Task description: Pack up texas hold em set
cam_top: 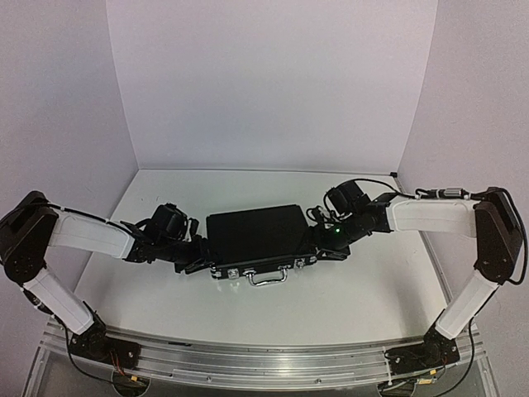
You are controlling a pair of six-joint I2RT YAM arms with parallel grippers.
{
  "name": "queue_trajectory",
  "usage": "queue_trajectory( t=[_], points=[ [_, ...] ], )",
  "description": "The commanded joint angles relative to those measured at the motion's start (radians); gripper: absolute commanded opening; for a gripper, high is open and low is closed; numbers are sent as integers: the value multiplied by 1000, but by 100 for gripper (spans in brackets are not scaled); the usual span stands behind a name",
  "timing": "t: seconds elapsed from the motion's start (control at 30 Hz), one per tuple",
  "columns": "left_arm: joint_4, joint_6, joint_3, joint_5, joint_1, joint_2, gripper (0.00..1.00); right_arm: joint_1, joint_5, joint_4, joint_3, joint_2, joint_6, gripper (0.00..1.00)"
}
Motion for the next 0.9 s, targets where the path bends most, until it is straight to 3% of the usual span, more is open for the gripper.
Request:
queue_trajectory(
  t=[0.0, 0.33, 0.6, 0.87],
  points=[
    [5, -6, 25, 34, -55, 44, 41, 10, 97, -14, -18, -34, 15, 72],
    [-21, 0, 32, 13, -59, 35, 40, 10, 203, -32, -33, -2, 12, 60],
    [-29, 3, 41, 5, -59, 41, 40, 10, 167, -35, -34, 39, 9, 46],
    [-27, -1, 47, 4, -60, 56, 40, 10, 163, -37, -50, 54, -10, 43]
  ],
)
